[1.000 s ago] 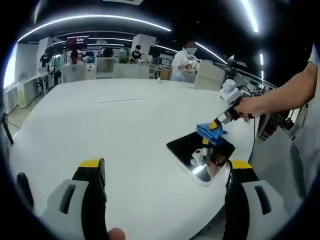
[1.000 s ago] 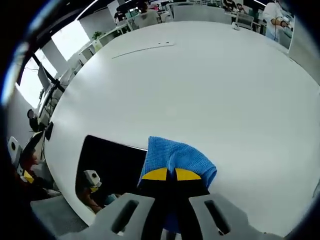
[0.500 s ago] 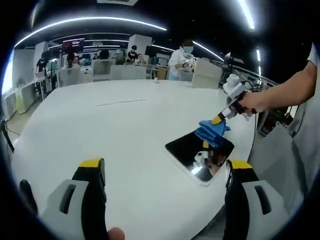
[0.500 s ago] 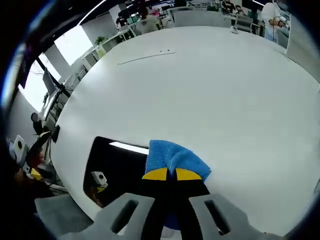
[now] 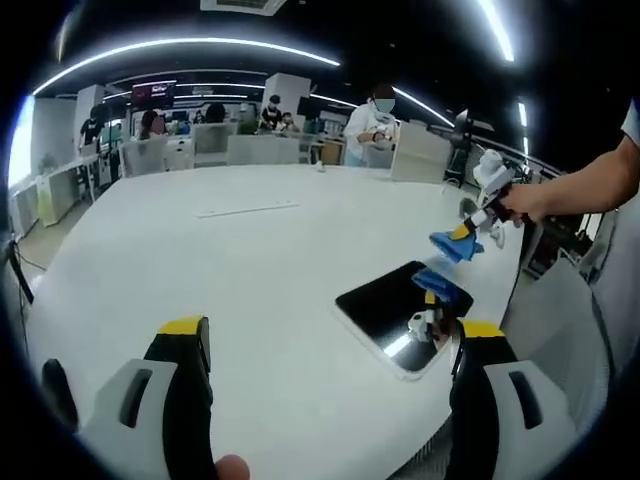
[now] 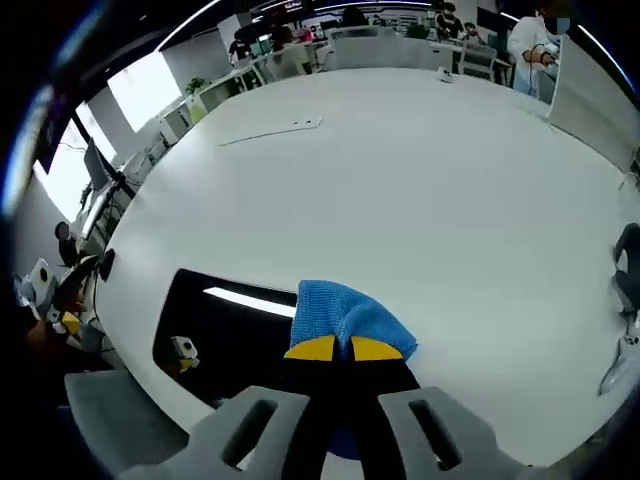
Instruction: Wipe the mirror surface with the cleaning cloth until all visible marks leave the cleaned area.
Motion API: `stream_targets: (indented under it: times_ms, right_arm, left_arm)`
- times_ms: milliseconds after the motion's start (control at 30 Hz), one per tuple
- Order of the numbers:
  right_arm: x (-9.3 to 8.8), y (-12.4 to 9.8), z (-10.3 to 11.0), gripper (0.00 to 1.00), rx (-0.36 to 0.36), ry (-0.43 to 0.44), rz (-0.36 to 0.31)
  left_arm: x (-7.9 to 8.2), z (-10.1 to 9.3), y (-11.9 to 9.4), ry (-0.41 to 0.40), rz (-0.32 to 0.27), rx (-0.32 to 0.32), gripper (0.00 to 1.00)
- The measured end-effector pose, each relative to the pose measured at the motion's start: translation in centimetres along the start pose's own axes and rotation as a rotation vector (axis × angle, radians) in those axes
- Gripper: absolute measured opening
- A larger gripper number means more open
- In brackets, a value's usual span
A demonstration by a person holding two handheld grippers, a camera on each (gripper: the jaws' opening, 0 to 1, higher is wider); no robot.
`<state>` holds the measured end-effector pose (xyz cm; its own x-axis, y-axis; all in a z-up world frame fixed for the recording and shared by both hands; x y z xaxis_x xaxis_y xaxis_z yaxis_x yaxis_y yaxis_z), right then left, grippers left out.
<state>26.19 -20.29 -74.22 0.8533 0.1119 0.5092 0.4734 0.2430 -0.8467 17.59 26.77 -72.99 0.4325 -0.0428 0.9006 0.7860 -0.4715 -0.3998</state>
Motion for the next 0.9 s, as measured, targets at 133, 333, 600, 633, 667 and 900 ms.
stream_targets:
  times_ms: [133,333,600,633,667,900]
  right_arm:
    - [-0.6,0.4,-0.8,0.00,-0.012,-0.005,0.010]
    - [-1.3,2.2,-1.4,0.00,-0.017,-0.001,0.029]
    - [-2.2,3.9,-1.3,0.00,0.002,0.010,0.047]
    - [-2.2,3.9,-1.1,0.00,0.003,0.000,0.049]
    - [-2.2,4.1,-1.1,0.00,0.005,-0.012,0.050]
    - [-2.7,4.5,-1.1,0.03,0.033,-0.053,0.041]
  left_arm:
    - [0.1,-0.2,0.0,0.004,-0.004,-0.001,0.99]
    - [0.3,-0.4,-0.2,0.006,-0.002,0.014,0.99]
    - [0.9,-2.5,-0.6,-0.002,0.017,0.045,0.99]
    - [1.1,-2.8,-0.6,-0.008,0.009,0.048,0.99]
    - [1.2,-2.8,-0.6,-0.010,0.004,0.050,0.99]
    - [1.1,-3.0,-0.8,-0.015,0.000,0.065,0.99]
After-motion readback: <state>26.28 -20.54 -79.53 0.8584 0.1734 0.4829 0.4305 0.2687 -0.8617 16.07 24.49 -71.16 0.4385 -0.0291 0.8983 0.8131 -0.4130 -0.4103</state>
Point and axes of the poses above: the point that each gripper's makers call its tool centre point, and the gripper's own axes: y roughly forward along the fingers, z roughly to its left, x roughly out of its top, the point moved 10 cm from there along -y, roughly backward along the fingers
